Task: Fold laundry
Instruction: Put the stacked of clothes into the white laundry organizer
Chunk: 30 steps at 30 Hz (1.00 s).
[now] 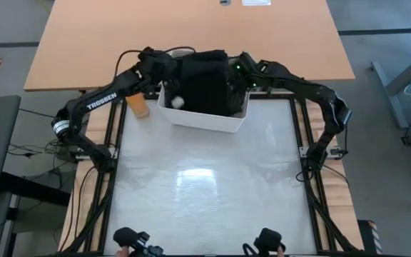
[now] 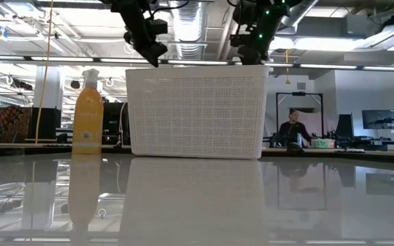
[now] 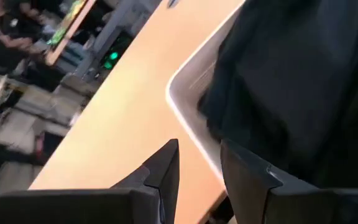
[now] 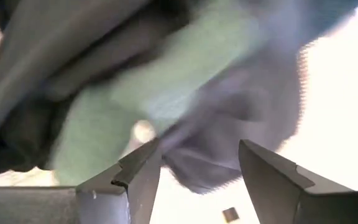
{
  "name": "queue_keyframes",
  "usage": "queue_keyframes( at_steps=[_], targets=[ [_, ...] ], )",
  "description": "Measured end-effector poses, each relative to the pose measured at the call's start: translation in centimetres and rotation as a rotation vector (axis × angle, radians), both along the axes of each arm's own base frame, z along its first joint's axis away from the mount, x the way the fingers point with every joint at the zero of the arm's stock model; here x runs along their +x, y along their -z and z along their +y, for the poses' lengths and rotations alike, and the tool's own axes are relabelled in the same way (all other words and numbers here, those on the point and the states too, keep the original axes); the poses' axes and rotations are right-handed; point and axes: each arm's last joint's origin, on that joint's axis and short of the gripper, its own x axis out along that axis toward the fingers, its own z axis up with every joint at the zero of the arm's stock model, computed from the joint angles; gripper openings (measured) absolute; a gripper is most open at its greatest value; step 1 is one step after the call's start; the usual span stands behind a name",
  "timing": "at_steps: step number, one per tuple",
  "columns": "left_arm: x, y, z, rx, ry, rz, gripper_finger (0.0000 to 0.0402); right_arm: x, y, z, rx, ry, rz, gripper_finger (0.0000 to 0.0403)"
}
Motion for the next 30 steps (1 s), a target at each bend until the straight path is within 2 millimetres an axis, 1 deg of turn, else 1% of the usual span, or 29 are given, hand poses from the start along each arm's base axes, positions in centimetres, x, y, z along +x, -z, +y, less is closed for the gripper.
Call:
queue_keyframes(
  at_steps=[4, 6, 9, 11, 14, 17, 20, 22, 24, 26, 30],
  targets=[
    [0.3, -0.4, -0.1, -0.043, 0.096, -0.069, 0.0106, -0.4, -1.4, 0.0, -0.058, 0.04, 0.029, 0.0239],
    [0.5, -0.2, -0.2, -0.071, 0.143, -0.082, 0.0106, -0.6, -2.3, 0.0, -0.08, 0.041, 0.034, 0.0239],
    [0.8, 0.2, 0.0, -0.084, 0.156, -0.074, 0.0106, -0.6, -3.9, 0.1, -0.122, 0.027, 0.0, 0.0239],
    [0.8, 0.4, 0.2, -0.09, 0.151, -0.07, 0.0106, -0.3, -4.9, 0.0, -0.144, -0.009, -0.065, 0.0239],
    [0.8, 0.1, 0.2, -0.072, 0.148, -0.103, 0.0106, 0.7, -5.6, -0.4, -0.147, -0.165, -0.242, 0.0239],
    [0.4, -0.8, -0.1, -0.048, 0.15, -0.138, 0.0106, 2.5, -4.7, -1.6, -0.222, -0.243, -0.331, 0.0232],
    [-0.4, -2.0, -0.8, -0.025, 0.148, -0.177, 0.0106, 4.8, -1.8, -3.4, -0.286, -0.276, -0.342, 0.0205],
    [-0.8, -2.5, -1.1, -0.018, 0.147, -0.192, 0.0106, 6.2, 0.1, -4.5, -0.312, -0.28, -0.334, 0.0177],
    [-1.2, -3.0, -1.5, -0.013, 0.146, -0.206, 0.0106, 7.2, 1.4, -5.5, -0.334, -0.272, -0.345, 0.0144],
    [-1.7, -3.4, -1.9, -0.009, 0.149, -0.213, 0.0106, 7.8, 2.8, -6.7, -0.342, -0.257, -0.35, 0.0108],
    [-2.4, -4.2, -2.4, 0.008, 0.152, -0.225, 0.0106, 8.3, 5.7, -8.8, -0.304, -0.208, -0.336, 0.0042]
  ],
)
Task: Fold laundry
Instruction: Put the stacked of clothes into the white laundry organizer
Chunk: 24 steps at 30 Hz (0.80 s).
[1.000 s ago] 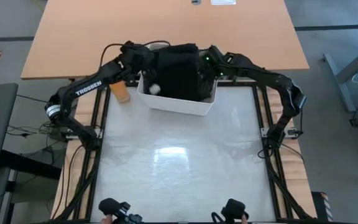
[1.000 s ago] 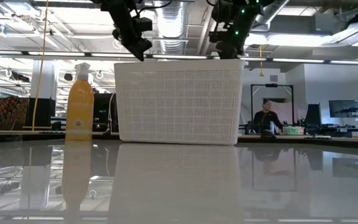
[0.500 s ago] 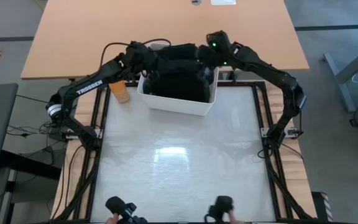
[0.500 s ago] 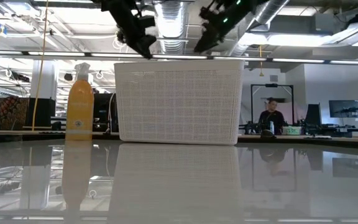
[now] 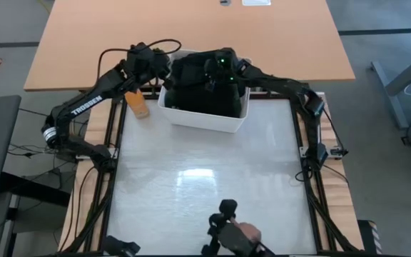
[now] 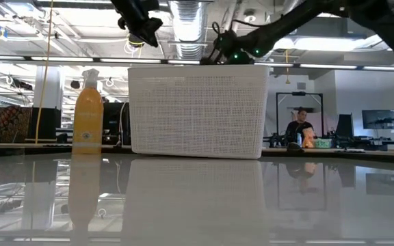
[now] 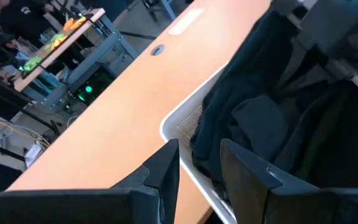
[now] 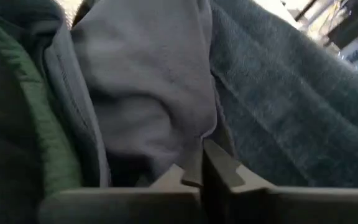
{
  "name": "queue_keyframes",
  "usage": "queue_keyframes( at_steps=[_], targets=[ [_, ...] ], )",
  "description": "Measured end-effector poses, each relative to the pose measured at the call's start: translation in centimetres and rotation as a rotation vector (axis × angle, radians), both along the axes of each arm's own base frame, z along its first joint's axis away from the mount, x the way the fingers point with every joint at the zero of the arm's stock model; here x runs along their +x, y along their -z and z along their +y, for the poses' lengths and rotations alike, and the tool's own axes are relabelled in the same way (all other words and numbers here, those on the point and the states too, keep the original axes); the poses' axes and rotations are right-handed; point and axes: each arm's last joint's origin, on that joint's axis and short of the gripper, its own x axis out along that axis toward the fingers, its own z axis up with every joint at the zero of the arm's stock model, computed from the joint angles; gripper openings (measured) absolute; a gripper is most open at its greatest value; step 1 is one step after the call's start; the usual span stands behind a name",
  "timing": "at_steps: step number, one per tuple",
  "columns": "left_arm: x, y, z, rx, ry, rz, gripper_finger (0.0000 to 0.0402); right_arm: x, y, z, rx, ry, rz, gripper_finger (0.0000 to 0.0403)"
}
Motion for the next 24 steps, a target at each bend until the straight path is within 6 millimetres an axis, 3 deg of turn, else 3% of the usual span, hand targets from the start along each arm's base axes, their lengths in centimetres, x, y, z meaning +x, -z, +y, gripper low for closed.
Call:
queue_keyframes(
  at_steps=[3, 8, 14, 18, 24],
  targets=[
    [-0.1, -0.3, -0.1, 0.022, -0.001, -0.003, 0.0106, -0.1, 1.3, -1.0, 0.039, 0.031, 0.009, 0.0013],
    [-0.3, -0.4, 0.4, 0.033, -0.008, -0.02, 0.0106, -0.4, 3.0, -1.8, 0.165, 0.073, -0.002, 0.0024],
    [-0.6, -0.5, 0.9, 0.028, -0.019, -0.046, 0.0106, -1.4, 3.8, -2.6, 0.22, 0.029, 0.047, 0.0015],
    [-0.9, -0.3, 1.1, -0.002, -0.04, -0.052, 0.0106, -2.3, 3.9, -3.3, 0.264, -0.096, 0.033, 0.0013],
    [-1.0, 0.1, 1.0, -0.036, -0.047, -0.038, 0.0106, -2.8, 5.1, -2.9, 0.348, -0.1, 0.123, 0.0012]
  ],
)
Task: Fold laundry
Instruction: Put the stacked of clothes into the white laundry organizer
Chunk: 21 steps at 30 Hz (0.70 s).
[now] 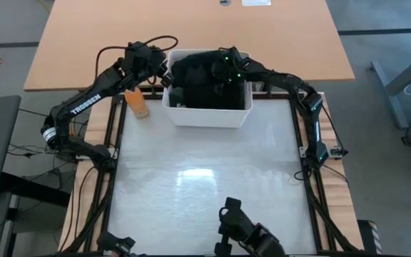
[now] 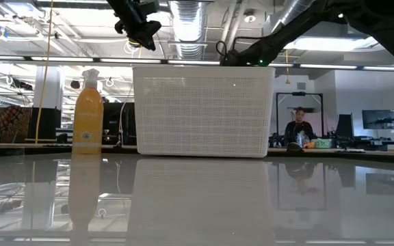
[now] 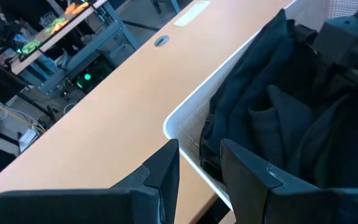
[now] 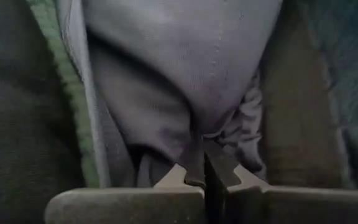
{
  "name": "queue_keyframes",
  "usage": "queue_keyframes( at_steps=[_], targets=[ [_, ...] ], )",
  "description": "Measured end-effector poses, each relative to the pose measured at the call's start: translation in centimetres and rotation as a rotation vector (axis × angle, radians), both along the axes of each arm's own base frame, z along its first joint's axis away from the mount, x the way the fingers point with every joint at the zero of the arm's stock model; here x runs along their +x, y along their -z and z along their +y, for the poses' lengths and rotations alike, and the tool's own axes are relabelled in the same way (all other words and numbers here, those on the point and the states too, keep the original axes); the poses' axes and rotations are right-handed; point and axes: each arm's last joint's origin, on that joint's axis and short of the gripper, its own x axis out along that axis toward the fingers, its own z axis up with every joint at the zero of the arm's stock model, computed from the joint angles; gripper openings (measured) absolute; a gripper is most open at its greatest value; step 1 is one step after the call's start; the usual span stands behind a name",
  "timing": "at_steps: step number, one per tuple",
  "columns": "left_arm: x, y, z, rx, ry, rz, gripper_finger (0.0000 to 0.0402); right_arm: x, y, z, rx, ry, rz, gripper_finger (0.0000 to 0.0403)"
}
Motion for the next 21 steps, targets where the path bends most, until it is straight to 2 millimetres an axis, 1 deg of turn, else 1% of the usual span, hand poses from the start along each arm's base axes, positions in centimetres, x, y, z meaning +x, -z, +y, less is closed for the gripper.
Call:
queue_keyframes(
  at_steps=[4, 6, 8, 10, 14, 15, 16, 18, 21],
  targets=[
    [0.0, 0.0, 0.0, -0.002, -0.003, -0.004, 0.0106, -0.5, 0.4, 0.1, 0.054, 0.017, 0.037, 0.0012],
    [0.0, 0.0, 0.0, -0.008, -0.005, -0.004, 0.0106, -0.6, 0.0, 0.2, 0.049, 0.017, 0.031, 0.0015],
    [-0.1, 0.1, 0.0, -0.015, -0.005, 0.003, 0.0106, -0.6, -1.0, 0.7, 0.033, 0.009, 0.011, 0.0019],
    [-0.1, 0.3, -0.1, -0.026, -0.006, 0.012, 0.0106, -0.7, -2.6, 1.4, 0.003, -0.001, -0.021, 0.002],
    [-0.1, 0.4, -0.1, -0.039, -0.008, 0.022, 0.0106, -1.0, -6.9, 2.9, -0.102, -0.026, -0.135, 0.0018],
    [-0.1, 0.4, -0.1, -0.039, -0.008, 0.021, 0.0106, -1.0, -7.7, 3.1, -0.123, -0.036, -0.165, 0.0018],
    [-0.1, 0.4, -0.1, -0.039, -0.008, 0.021, 0.0106, -1.0, -8.3, 3.4, -0.138, -0.045, -0.188, 0.0018],
    [-0.1, 0.4, -0.1, -0.04, -0.008, 0.02, 0.0106, -0.7, -8.8, 3.5, -0.171, -0.055, -0.227, 0.0019],
    [-0.1, 0.4, -0.1, -0.049, -0.005, 0.005, 0.0106, 0.1, -8.7, 3.1, -0.227, -0.061, -0.287, 0.0019]
  ],
)
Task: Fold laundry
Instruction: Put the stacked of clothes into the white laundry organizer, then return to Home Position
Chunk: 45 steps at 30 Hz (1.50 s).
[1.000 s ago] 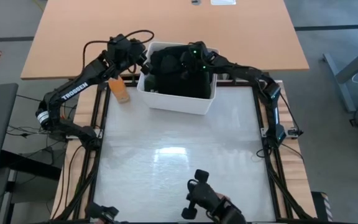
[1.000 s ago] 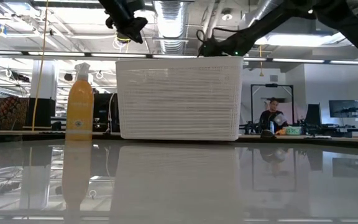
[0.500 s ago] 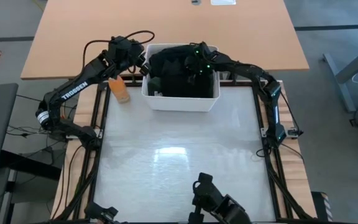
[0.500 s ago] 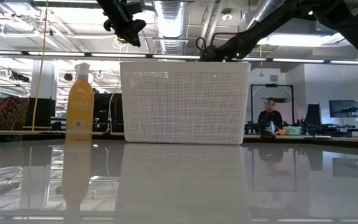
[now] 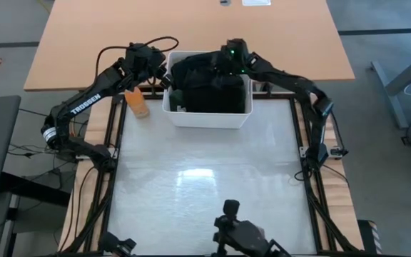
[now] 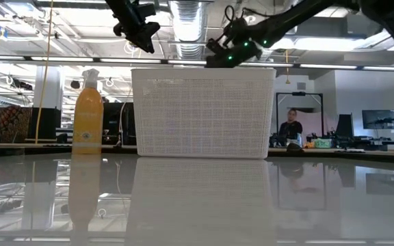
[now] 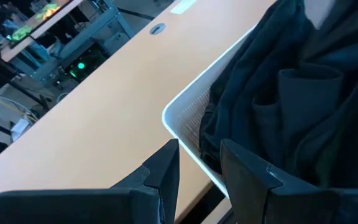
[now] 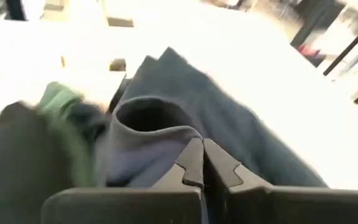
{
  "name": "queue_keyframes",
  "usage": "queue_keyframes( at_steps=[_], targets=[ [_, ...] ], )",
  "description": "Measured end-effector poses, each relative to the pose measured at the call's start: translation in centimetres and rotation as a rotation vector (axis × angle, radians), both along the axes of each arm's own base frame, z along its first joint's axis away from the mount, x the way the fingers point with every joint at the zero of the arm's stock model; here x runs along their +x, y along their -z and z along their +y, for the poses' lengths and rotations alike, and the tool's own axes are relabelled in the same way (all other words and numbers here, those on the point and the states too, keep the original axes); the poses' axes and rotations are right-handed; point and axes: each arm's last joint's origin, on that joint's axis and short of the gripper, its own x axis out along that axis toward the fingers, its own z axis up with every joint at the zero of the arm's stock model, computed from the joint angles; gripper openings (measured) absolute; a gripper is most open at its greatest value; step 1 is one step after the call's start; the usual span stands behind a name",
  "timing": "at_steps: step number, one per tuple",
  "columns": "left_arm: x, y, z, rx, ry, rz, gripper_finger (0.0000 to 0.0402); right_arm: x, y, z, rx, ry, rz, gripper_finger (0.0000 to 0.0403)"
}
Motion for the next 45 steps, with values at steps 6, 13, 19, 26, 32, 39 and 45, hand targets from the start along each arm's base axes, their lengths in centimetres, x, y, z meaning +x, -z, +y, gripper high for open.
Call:
queue_keyframes(
  at_steps=[6, 13, 19, 26, 32, 39, 45],
  targets=[
    [-0.1, 0.3, -0.1, -0.037, 0.015, 0.008, 0.0106, 1.8, 1.7, -1.9, -0.113, 0.07, -0.094, 0.0019],
    [-0.1, 0.5, -0.2, -0.048, 0.014, 0.018, 0.0106, 2.3, 4.6, -3.6, -0.118, 0.165, -0.04, 0.0019],
    [-0.1, 0.4, -0.2, -0.046, 0.026, 0.02, 0.0106, 1.5, 7.0, -4.8, -0.007, 0.2, 0.05, 0.0019],
    [-0.1, 0.4, -0.2, -0.05, 0.023, 0.011, 0.0106, 1.4, 7.8, -4.5, 0.054, 0.196, 0.111, 0.0019],
    [0.0, 0.5, -0.2, -0.078, 0.053, -0.025, 0.0106, 1.2, 7.7, -4.2, 0.085, 0.201, 0.126, 0.0022],
    [0.0, 0.4, -0.3, -0.079, 0.05, -0.03, 0.0106, -0.3, 3.6, -2.5, 0.086, 0.197, 0.1, 0.008],
    [0.0, 0.4, -0.3, -0.077, 0.052, -0.033, 0.0106, -2.4, 0.3, -0.6, 0.09, 0.204, 0.136, 0.0154]
  ],
)
